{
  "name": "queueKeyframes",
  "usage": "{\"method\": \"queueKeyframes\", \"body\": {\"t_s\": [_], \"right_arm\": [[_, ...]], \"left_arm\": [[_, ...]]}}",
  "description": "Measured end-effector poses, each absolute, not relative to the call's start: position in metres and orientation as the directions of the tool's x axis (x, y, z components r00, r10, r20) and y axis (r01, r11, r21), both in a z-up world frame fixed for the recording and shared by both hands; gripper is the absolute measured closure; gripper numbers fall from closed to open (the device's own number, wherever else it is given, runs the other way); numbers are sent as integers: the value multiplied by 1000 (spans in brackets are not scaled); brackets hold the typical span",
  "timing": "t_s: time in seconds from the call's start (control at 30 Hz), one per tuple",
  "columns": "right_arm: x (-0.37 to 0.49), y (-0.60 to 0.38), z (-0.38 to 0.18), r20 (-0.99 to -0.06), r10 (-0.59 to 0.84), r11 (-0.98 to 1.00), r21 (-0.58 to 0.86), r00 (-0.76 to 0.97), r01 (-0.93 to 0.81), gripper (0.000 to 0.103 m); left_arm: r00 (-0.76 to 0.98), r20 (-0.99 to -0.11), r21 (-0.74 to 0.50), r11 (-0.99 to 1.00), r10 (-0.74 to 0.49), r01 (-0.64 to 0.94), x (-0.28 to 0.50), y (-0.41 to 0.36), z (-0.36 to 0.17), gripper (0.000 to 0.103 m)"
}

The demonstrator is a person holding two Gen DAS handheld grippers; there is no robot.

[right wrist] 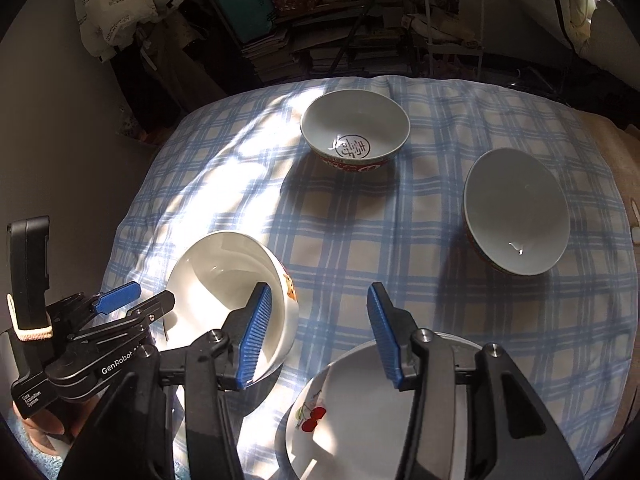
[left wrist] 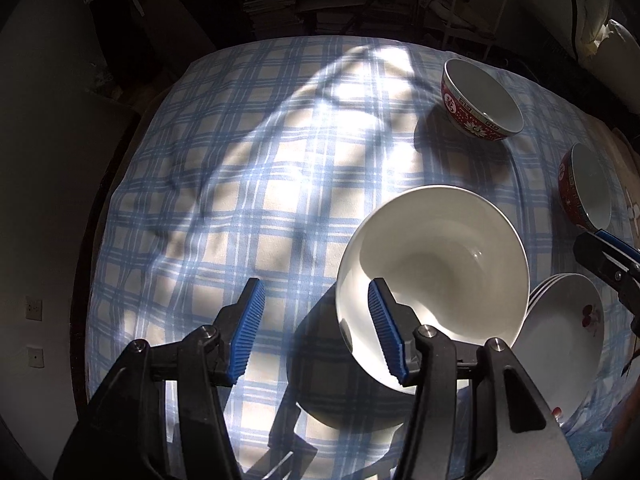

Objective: Organize plates and bowls
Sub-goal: 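Lower the bowl onto the tablecloth and open both grippers, then withdraw both open grippers up and away from the placed bowl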

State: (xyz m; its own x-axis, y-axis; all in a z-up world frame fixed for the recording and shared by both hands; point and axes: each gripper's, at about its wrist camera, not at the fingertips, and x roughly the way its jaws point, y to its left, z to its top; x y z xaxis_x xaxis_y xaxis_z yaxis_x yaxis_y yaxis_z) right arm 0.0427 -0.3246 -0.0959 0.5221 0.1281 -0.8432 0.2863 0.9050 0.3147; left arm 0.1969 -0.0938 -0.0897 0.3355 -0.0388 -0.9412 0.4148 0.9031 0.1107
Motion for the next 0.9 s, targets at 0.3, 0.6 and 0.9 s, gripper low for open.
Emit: {"method": "queueKeyframes", "body": {"t_s": [0.3, 0.6, 0.9], "right_arm": [[23, -366, -56, -820, 36, 896, 280, 572, 345, 10], [8, -414, -28, -794, -71, 908, 199, 604, 369, 1], [-2, -458, -37, -764, -76, 877, 255, 640, 408, 1]], "left_arm": [[356, -932, 80, 919, -68, 386, 195, -112, -60, 15], [395, -912, 83, 893, -110, 442, 188, -158, -44, 14], [406, -896, 54, 864, -178, 500, 183, -222, -38, 14]]}}
